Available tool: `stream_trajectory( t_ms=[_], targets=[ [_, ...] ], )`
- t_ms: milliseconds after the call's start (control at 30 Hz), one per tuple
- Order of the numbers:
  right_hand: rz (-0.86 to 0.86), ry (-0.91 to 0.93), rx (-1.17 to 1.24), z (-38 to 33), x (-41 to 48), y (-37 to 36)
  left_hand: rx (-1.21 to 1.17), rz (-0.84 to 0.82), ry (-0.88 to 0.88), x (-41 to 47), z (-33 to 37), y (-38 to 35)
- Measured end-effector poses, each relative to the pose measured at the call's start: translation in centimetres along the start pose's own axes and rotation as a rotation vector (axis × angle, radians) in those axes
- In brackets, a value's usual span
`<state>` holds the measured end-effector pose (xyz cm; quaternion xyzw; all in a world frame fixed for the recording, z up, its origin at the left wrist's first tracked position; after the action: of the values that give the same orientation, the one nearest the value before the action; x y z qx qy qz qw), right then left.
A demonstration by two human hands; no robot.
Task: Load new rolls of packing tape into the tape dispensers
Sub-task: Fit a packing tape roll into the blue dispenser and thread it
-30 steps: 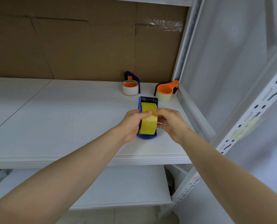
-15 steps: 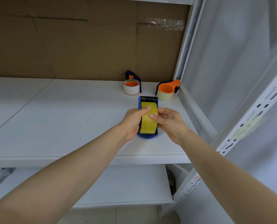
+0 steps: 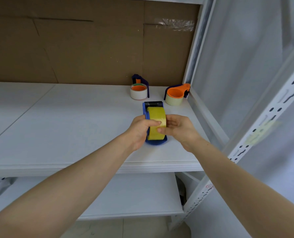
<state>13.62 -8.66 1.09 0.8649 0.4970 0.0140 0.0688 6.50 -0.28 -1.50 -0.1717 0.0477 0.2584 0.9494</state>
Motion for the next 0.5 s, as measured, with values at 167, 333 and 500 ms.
stream_trajectory(
  t_ms=[167,333,500],
  targets=[
    [0.014,0.068,-0.080,-0.41,-0.27,-0.68,0.000,0.124,0.053,0.32,-0.23,0.85],
    [0.046,0.073,-0.053,-0.27,-0.31,-0.59,0.061,0.088,0.033,0.03,0.01,0.68],
    [0.058,0.082,-0.065,-0.25,-0.42,-0.52,0.081,0.061,-0.014,-0.11,-0.02,0.59]
  ],
)
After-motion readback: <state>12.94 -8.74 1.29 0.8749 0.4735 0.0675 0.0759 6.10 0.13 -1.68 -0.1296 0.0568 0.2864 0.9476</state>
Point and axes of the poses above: each hand's wrist, its own x-axis towards the middle knuckle, its own y-axis out of the back of the hand, z = x × y, the point moved 9 cm from there along x, towards the middle knuckle, and after that the axes turned 6 degrees about -z, right-handed, at the moved point
